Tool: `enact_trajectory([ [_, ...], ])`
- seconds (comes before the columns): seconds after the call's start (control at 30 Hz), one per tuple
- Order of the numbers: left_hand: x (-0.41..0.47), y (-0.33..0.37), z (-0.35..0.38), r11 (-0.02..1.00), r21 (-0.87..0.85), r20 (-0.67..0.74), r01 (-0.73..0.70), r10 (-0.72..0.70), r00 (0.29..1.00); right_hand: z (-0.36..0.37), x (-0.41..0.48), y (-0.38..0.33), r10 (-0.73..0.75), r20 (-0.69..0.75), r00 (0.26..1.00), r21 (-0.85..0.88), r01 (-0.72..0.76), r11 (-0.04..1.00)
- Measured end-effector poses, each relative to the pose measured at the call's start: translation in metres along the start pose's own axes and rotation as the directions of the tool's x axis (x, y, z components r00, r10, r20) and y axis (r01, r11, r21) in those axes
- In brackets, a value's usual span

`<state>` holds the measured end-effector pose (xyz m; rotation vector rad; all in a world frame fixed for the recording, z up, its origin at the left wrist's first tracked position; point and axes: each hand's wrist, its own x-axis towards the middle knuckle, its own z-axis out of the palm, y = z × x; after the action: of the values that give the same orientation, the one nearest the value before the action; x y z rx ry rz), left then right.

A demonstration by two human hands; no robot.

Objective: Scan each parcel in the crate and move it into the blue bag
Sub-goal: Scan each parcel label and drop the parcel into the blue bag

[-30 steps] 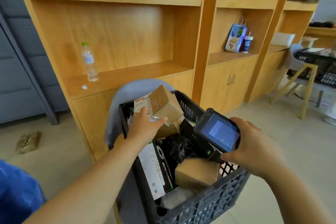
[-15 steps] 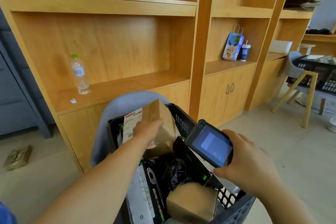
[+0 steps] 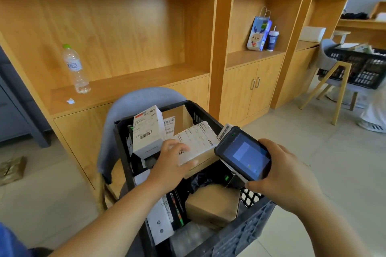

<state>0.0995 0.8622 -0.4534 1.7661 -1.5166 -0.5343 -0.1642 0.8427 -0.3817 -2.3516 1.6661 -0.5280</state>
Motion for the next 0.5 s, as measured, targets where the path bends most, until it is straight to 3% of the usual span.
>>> enact_trajectory([
  [0.1, 0.004, 0.003, 0.005, 0.987, -0.148, -0.195, 0.065, -0.093, 0.976, 0.0, -0.002, 0.004, 0.005, 0.001, 1.0, 0.019, -0.005, 1.0],
  [0.17, 0.008, 0.003, 0.006, 0.954, -0.224, -0.25, 0.2, -0.255, 0.934, 0.0, -0.003, 0.006, 0.007, 0.003, 1.0, 0.033, -0.007, 0.999],
  [0.27, 0.012, 0.003, 0.001, 0.747, -0.512, -0.066, 0.424, -0.527, 0.847, 0.002, -0.002, 0.008, 0.007, -0.001, 1.0, 0.035, -0.007, 0.999],
  [0.33, 0.013, 0.001, -0.007, 0.612, -0.614, 0.09, 0.498, -0.573, 0.815, 0.003, -0.002, 0.008, 0.006, 0.004, 1.0, 0.03, -0.006, 1.0],
  [0.4, 0.011, -0.003, -0.013, 0.648, -0.554, 0.177, 0.523, -0.522, 0.835, 0.004, -0.001, 0.008, 0.005, 0.008, 1.0, 0.025, -0.005, 1.0],
  [0.5, 0.007, 0.0, -0.018, 0.791, -0.364, 0.277, 0.491, -0.412, 0.868, 0.006, -0.002, 0.008, 0.005, 0.013, 1.0, 0.021, -0.006, 1.0],
])
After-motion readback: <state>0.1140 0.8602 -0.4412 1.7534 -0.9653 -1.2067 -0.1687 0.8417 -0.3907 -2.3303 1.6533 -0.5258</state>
